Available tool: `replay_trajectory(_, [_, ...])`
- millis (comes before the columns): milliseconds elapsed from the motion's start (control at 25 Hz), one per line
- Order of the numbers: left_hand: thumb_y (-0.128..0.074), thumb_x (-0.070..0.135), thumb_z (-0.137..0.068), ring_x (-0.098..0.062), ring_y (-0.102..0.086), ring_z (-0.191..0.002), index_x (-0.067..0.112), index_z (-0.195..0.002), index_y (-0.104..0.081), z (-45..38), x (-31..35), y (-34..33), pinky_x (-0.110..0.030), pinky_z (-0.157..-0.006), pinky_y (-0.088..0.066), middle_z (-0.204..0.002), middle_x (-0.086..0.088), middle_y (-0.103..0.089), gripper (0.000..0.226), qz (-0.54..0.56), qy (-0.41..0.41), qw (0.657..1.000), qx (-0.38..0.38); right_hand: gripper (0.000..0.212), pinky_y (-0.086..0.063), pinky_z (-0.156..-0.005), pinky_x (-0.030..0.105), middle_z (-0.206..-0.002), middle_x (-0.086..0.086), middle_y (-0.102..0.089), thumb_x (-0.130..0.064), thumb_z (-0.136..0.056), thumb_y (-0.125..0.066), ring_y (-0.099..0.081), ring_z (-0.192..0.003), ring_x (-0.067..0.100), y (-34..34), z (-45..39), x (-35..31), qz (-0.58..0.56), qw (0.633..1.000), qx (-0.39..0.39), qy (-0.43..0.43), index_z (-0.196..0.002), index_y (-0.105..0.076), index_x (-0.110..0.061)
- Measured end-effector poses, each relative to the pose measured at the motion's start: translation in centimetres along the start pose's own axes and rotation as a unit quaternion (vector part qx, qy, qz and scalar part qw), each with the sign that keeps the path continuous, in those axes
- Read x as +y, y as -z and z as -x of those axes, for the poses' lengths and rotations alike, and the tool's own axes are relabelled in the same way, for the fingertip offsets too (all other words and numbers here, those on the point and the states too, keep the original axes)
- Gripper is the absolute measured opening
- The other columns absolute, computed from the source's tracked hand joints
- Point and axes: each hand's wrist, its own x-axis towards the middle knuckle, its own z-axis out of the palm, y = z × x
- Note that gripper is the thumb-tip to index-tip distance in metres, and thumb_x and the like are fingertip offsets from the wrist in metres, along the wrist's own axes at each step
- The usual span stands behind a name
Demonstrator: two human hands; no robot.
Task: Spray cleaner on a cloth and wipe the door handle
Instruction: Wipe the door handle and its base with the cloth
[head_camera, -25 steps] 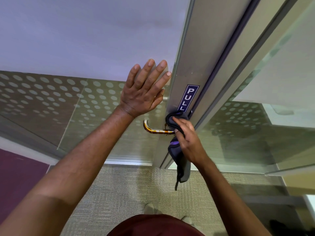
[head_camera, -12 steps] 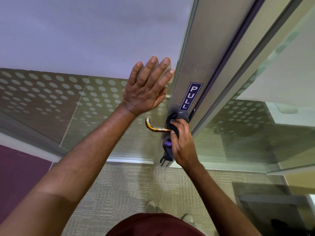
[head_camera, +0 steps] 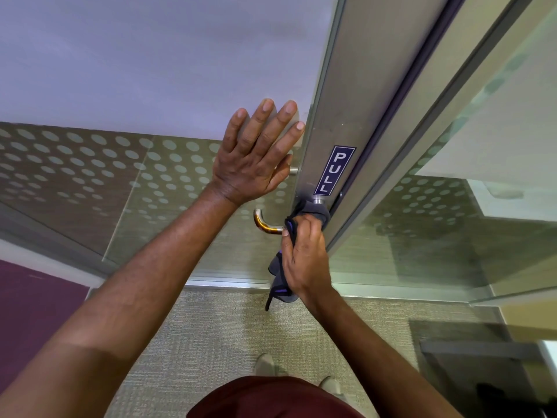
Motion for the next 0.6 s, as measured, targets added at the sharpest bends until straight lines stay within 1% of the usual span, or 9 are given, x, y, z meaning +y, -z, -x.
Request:
replay_trajectory(200, [-0.058, 0.036, -0.099, -0.028, -0.007, -0.165, 0.017, -0.166, -0.030, 0.1, -0.2, 0.0, -0.049, -0.133, -0.008, -0.178, -0.006, -0.011, 0.075, -0.001, 0.009, 1.000, 0.007, 0.054, -0.047, -0.109, 0.038, -0.145, 0.010, -0.043, -0.039, -0.103, -0.046, -0.050, -0.127, 0.027, -1.0, 0.7, -1.5, -0.009, 1.000, -0.012, -0.017, -0.145, -0.047, -0.005])
replay_trajectory(280, [-0.058, 0.035, -0.100, -0.028, -0.007, -0.165, 0.017, -0.166, -0.029, 0.1, -0.2, 0.0, -0.049, -0.132, -0.009, -0.178, -0.006, -0.010, 0.075, -0.004, 0.007, 1.000, 0.006, 0.061, -0.044, -0.114, 0.037, -0.149, 0.012, -0.040, -0.035, -0.099, -0.054, -0.048, -0.132, 0.028, -1.2, 1.0, -1.4, -0.010, 0.999, -0.034, -0.006, -0.150, -0.043, -0.003])
replay_trajectory(360, [-0.058, 0.035, -0.100, -0.028, -0.006, -0.165, 0.017, -0.166, -0.030, 0.0, -0.1, 0.0, -0.050, -0.132, -0.009, -0.178, -0.006, -0.009, 0.074, -0.003, 0.008, 1.000, 0.005, 0.068, -0.045, -0.115, 0.039, -0.153, 0.012, -0.035, -0.025, -0.093, -0.066, -0.047, -0.137, 0.029, -0.7, 0.8, 0.0, -0.009, 0.998, -0.065, 0.016, -0.153, -0.041, -0.006])
replay_trajectory(440, [-0.059, 0.035, -0.099, -0.027, -0.006, -0.165, 0.016, -0.165, -0.031, -0.1, 0.3, -0.1, -0.049, -0.132, -0.009, -0.178, -0.006, -0.012, 0.074, -0.003, 0.008, 1.000, 0.002, 0.071, -0.051, -0.110, 0.043, -0.158, 0.009, -0.028, -0.016, -0.089, -0.072, -0.049, -0.137, 0.031, 0.8, 0.4, 2.2, 0.006, 0.996, -0.081, 0.040, -0.154, -0.044, -0.014])
replay_trajectory(520, [-0.061, 0.035, -0.098, -0.027, -0.005, -0.165, 0.016, -0.164, -0.033, -0.3, 0.5, -0.1, -0.049, -0.131, -0.009, -0.174, -0.007, -0.022, 0.074, 0.001, 0.009, 1.000, 0.001, 0.074, -0.059, -0.099, 0.042, -0.161, 0.007, -0.022, -0.017, -0.085, -0.077, -0.056, -0.129, 0.033, 2.4, -0.3, 4.3, 0.037, 0.995, -0.082, 0.049, -0.152, -0.046, -0.024])
replay_trajectory(600, [-0.062, 0.034, -0.097, -0.027, -0.004, -0.165, 0.016, -0.163, -0.034, -0.5, 0.5, -0.2, -0.049, -0.131, -0.009, -0.168, -0.009, -0.028, 0.074, 0.000, 0.009, 1.000, -0.001, 0.080, -0.063, -0.085, 0.042, -0.163, 0.003, -0.020, -0.021, -0.083, -0.077, -0.063, -0.117, 0.031, 3.3, -0.7, 5.3, 0.072, 0.991, -0.095, 0.061, -0.155, -0.041, -0.029])
